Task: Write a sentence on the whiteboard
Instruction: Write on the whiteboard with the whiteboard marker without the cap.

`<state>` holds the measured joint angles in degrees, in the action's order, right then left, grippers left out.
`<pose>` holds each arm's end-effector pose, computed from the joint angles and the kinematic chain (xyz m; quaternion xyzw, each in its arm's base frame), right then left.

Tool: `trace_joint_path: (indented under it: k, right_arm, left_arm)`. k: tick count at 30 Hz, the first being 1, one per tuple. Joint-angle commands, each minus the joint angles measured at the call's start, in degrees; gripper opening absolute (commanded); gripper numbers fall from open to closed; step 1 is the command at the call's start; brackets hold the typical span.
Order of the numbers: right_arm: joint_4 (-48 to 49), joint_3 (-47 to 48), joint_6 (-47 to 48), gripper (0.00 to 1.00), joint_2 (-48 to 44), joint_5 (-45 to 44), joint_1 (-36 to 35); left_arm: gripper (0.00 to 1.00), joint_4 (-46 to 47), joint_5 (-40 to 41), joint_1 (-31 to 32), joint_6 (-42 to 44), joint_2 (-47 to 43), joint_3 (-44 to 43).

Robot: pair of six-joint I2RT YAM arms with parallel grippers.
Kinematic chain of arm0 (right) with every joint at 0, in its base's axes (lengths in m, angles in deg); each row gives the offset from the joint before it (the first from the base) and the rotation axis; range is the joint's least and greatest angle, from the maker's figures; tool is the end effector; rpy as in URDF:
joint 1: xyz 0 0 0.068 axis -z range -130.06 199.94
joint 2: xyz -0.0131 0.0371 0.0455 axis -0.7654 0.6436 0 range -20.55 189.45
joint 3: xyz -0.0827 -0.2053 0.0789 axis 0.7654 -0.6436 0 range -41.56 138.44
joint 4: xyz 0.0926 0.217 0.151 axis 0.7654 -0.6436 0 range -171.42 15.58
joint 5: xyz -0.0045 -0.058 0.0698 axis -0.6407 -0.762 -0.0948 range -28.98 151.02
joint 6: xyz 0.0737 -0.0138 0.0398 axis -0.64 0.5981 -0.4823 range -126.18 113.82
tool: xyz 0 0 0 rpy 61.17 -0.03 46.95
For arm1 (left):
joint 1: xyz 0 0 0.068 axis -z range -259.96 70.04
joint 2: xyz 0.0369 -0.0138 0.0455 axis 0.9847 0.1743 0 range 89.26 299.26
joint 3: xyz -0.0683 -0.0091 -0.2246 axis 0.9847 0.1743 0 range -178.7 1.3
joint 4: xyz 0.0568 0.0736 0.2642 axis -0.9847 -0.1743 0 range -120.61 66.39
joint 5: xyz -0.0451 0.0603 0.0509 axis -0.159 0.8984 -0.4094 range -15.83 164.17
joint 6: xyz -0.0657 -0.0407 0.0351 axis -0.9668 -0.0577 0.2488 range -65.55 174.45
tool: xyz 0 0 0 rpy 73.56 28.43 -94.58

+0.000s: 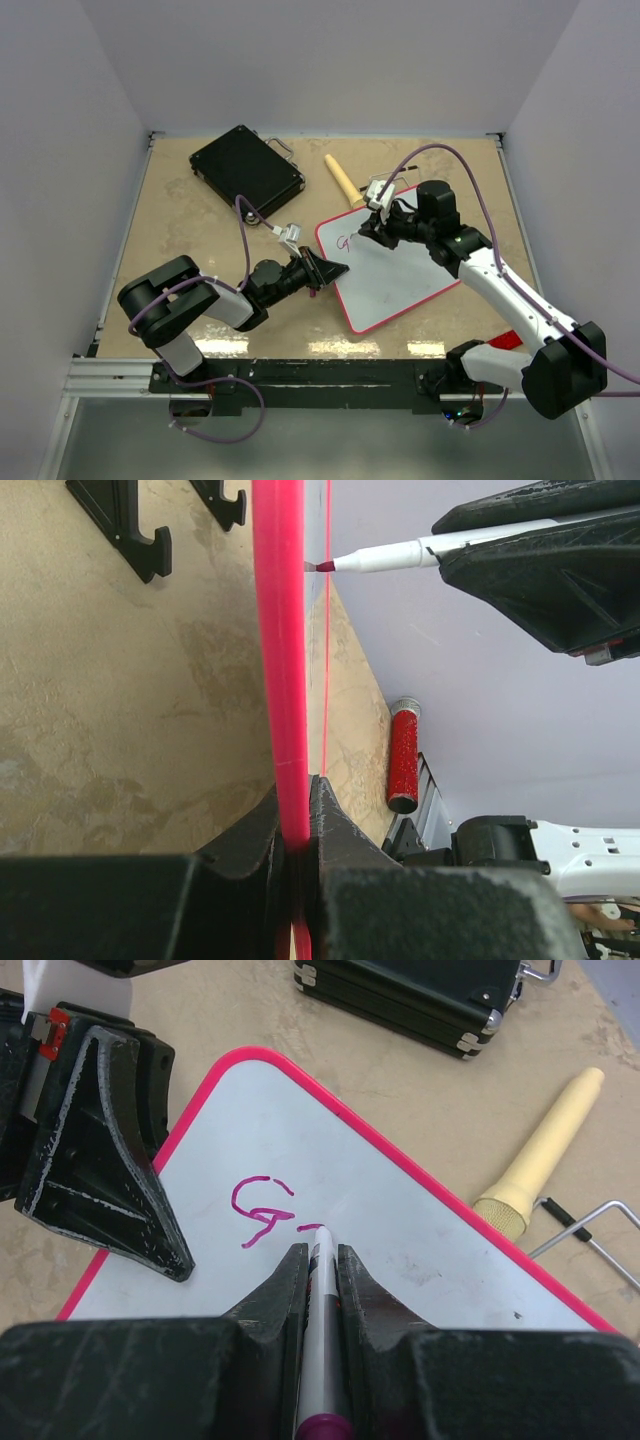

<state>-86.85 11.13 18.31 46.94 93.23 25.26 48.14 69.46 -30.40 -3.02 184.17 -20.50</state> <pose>0.2808 0.1728 0.2487 -0.4726 0.6857 0.2376 0.5001 0.2040 -0.2490 0.0978 -0.0206 0.7152 -0.5787 0.3914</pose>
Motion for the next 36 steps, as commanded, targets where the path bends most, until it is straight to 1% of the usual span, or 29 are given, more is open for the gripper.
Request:
trace_joint_path:
  k: [1,3,9,15,20,24,29,32,34,36]
  right_arm:
    - [0.39,-0.13,0.56,0.00,-0.16,-3.64,0.08]
    - [-0.84,0.13,1.08,0.00,-0.16,-3.12,0.17]
    - [-6.99,0.75,6.44,0.00,0.19,-0.31,0.08]
    - [-8.67,0.75,8.20,0.00,0.10,3.56,0.08]
    - [-7.79,2.68,7.33,0.00,2.03,7.34,-0.10]
    - [-5.86,4.18,5.40,0.00,3.53,6.56,-0.01]
    - [-2.17,4.35,2.58,0.00,2.66,1.47,0.08]
    - [-1.90,4.35,1.97,0.00,1.86,-0.03,-0.01]
    - [-2.16,4.18,2.05,0.00,0.64,0.31,0.43]
    - [-3.04,4.09,2.31,0.00,-0.68,2.58,1.13]
  left_arm:
    - [0.00,12.89,-2.06,0.19,4.30,-0.87,-0.35]
    - [0.00,12.72,-2.06,0.01,4.30,-1.05,-0.35]
    - [0.00,12.28,-2.06,-0.25,4.39,-1.40,-0.34]
    - [0.00,12.45,-2.15,-0.43,4.39,-1.40,-0.35]
    - [0.00,12.54,-2.23,-0.43,4.39,-1.31,-0.43]
    - [0.00,12.45,-2.41,-0.34,4.39,-1.31,-0.26]
    - [0.00,12.45,-2.50,-0.34,4.39,-1.22,-0.35]
    - [0.00,12.63,-2.50,-0.34,4.30,-1.05,-0.43]
    - [0.00,12.63,-2.50,-0.34,4.30,-1.05,-0.26]
    - [0.00,12.72,-2.50,-0.43,4.30,-1.05,-0.17]
